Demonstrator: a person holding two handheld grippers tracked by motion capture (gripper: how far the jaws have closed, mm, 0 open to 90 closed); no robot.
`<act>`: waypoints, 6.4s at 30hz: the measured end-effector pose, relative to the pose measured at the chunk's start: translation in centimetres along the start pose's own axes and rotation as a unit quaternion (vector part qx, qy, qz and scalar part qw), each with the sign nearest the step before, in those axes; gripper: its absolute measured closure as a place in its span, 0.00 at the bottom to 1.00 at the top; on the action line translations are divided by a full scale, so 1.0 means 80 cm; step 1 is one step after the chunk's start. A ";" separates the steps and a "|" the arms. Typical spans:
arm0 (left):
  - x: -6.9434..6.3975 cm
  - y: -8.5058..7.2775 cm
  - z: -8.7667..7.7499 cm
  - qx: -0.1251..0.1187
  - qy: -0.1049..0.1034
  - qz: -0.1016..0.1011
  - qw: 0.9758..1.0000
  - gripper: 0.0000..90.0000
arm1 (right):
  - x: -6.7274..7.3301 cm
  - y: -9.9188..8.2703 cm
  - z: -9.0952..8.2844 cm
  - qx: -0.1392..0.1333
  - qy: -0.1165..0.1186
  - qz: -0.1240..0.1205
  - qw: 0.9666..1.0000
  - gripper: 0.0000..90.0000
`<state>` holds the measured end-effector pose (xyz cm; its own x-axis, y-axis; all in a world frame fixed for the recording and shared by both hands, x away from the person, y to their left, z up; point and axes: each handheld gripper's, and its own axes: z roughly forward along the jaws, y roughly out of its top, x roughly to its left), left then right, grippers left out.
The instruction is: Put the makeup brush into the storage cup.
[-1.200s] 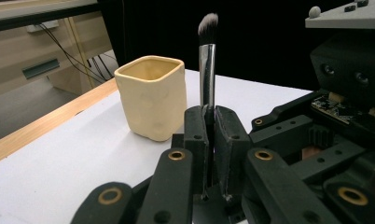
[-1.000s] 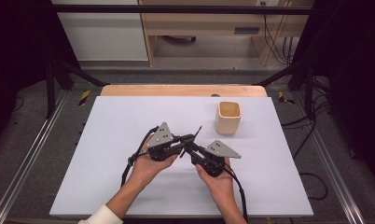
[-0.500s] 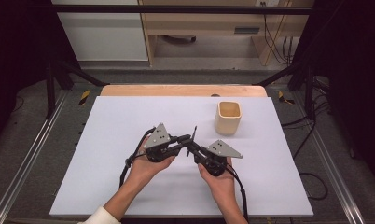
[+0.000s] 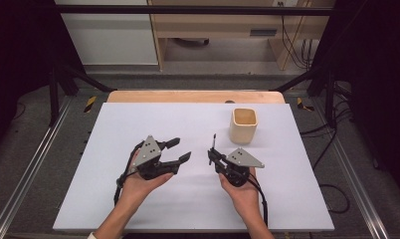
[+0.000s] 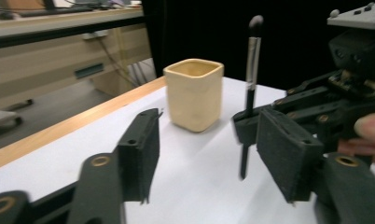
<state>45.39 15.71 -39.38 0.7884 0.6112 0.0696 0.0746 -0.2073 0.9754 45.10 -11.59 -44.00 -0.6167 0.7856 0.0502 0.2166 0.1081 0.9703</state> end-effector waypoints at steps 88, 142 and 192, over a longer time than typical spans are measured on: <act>0.074 -0.105 -0.104 -0.064 0.095 -0.032 0.993 0.02 | -0.152 0.124 -0.021 -0.008 -0.152 -0.026 0.988 0.93; 0.072 -0.107 -0.101 -0.074 0.062 -0.029 0.995 0.02 | -0.166 0.095 0.026 -0.014 -0.173 -0.013 0.985 0.93; 0.071 -0.107 -0.102 -0.073 0.059 -0.024 0.995 0.02 | -0.158 0.064 0.038 0.013 -0.160 -0.010 0.987 0.93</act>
<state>44.28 27.19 -45.60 0.7083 0.7049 0.0374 0.0151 -0.0681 0.9976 56.26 -19.10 -40.40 -0.3504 0.9352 -0.0508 0.2280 0.1378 0.9639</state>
